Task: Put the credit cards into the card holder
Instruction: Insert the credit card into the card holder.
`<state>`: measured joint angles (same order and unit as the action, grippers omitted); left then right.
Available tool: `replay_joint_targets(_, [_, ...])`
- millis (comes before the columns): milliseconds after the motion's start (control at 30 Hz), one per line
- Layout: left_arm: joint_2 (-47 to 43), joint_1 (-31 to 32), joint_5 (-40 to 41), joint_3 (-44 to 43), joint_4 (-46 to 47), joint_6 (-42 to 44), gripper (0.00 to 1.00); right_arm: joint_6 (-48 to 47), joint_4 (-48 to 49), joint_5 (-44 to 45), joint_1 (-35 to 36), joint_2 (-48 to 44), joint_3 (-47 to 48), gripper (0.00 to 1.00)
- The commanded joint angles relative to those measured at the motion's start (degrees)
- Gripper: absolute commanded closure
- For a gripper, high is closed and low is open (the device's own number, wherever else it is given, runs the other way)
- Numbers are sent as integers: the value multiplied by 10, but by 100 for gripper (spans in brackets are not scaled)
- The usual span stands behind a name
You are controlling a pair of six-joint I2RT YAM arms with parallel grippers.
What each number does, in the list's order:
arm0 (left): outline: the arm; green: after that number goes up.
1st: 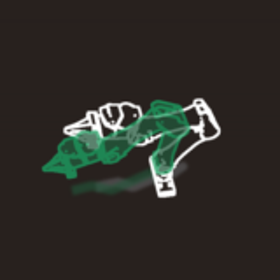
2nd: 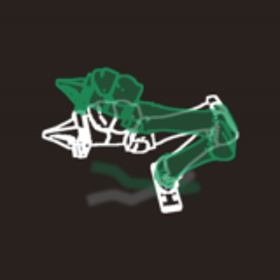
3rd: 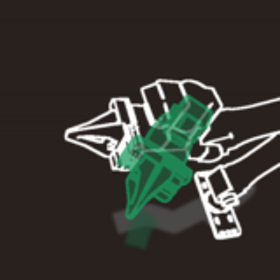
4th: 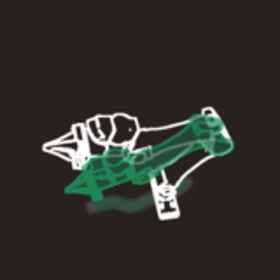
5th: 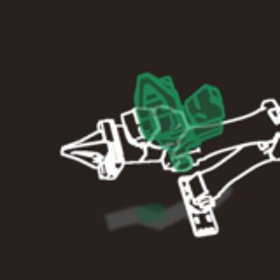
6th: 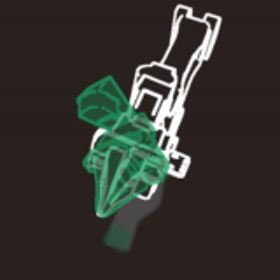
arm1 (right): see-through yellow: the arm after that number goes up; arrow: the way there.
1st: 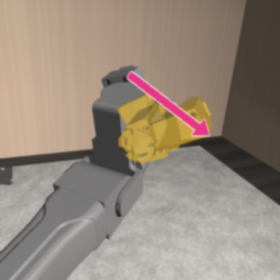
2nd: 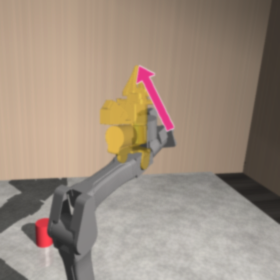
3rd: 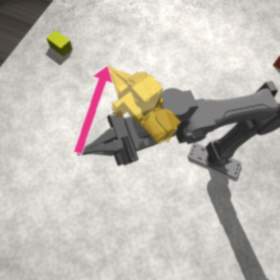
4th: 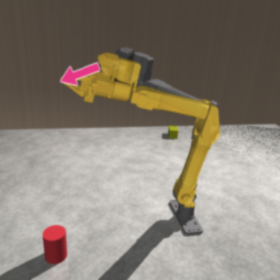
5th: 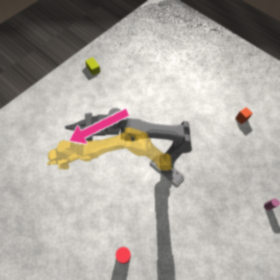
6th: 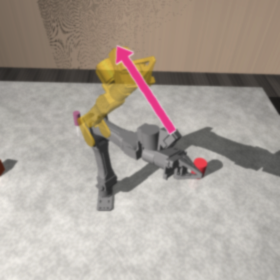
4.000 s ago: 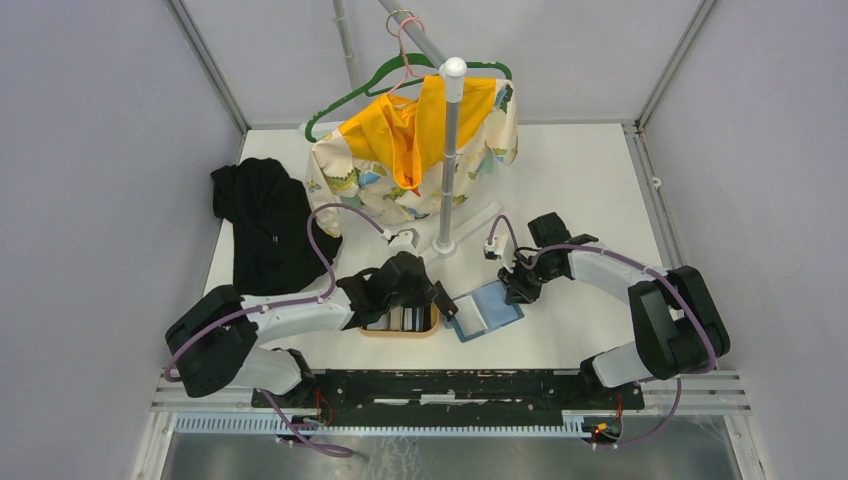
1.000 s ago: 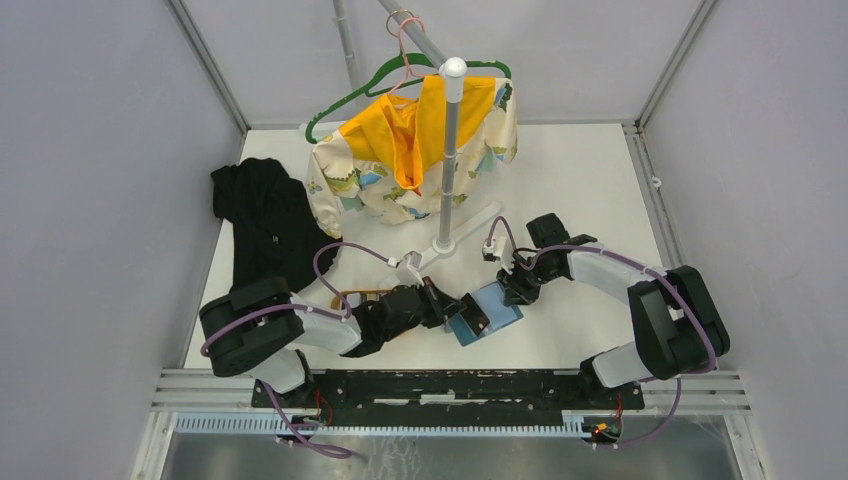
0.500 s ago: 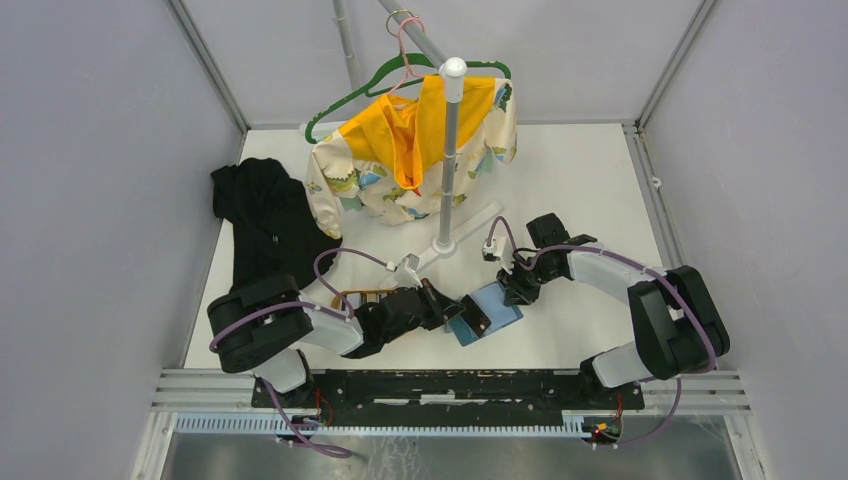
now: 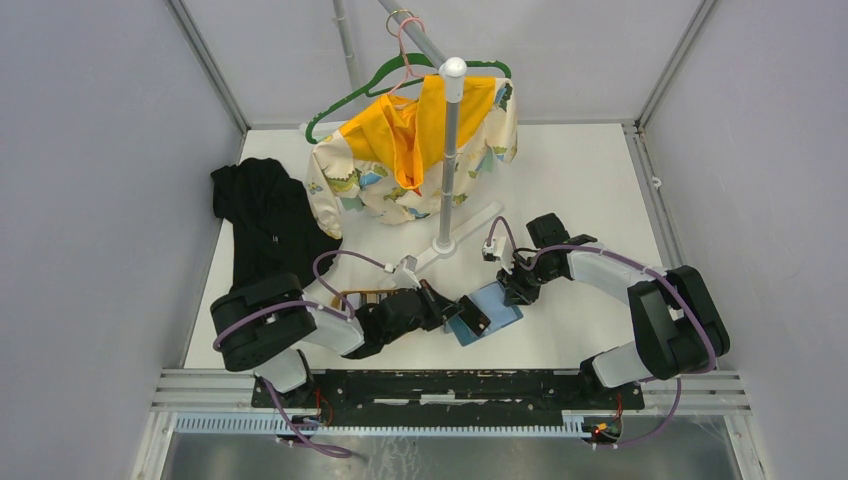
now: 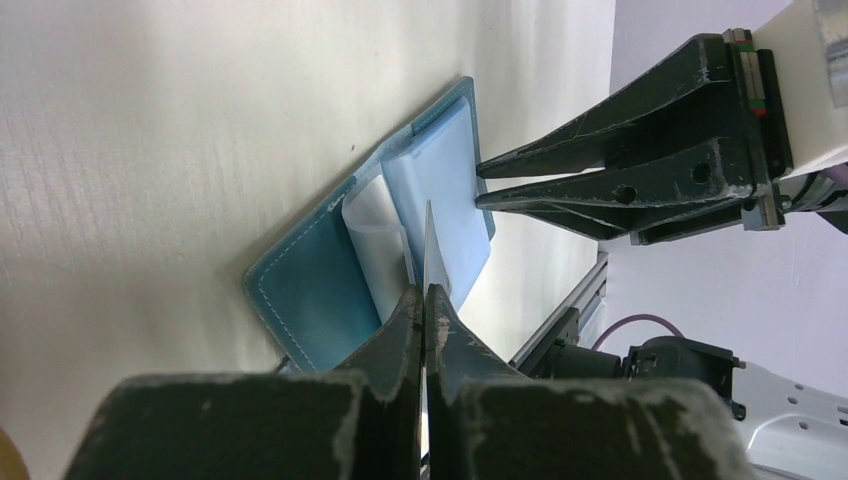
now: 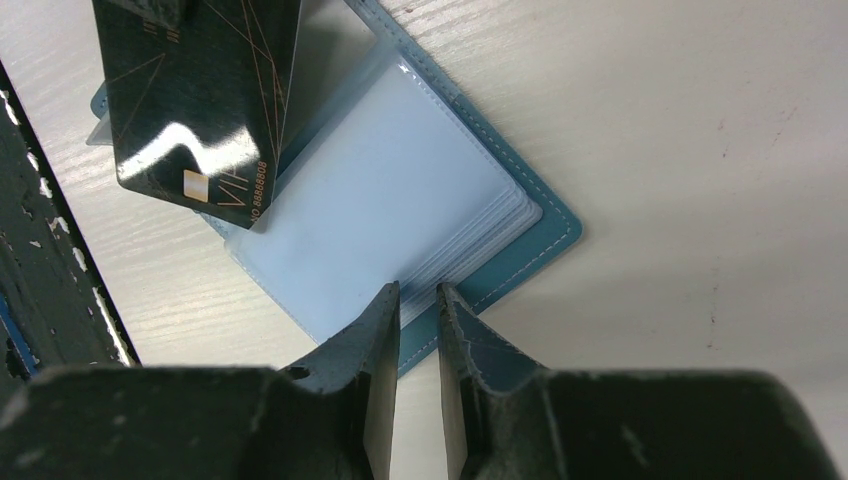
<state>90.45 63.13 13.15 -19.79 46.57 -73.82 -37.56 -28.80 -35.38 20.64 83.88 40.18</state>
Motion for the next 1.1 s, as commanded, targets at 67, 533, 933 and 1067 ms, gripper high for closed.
replay_joint_targets(67, [30,3,11,-1,35,-39,98,-3,-4,5,2,1,9,75])
replay_joint_targets(533, [66,4,-11,-27,34,-43,98,-2,0,-2,2,-4,9,74])
replay_joint_targets(933, [70,5,-15,-32,26,-17,98,-1,17,2,3,-42,4,72])
replay_joint_targets(1067, [71,5,-24,-35,21,-8,98,-3,17,2,3,-47,5,72])
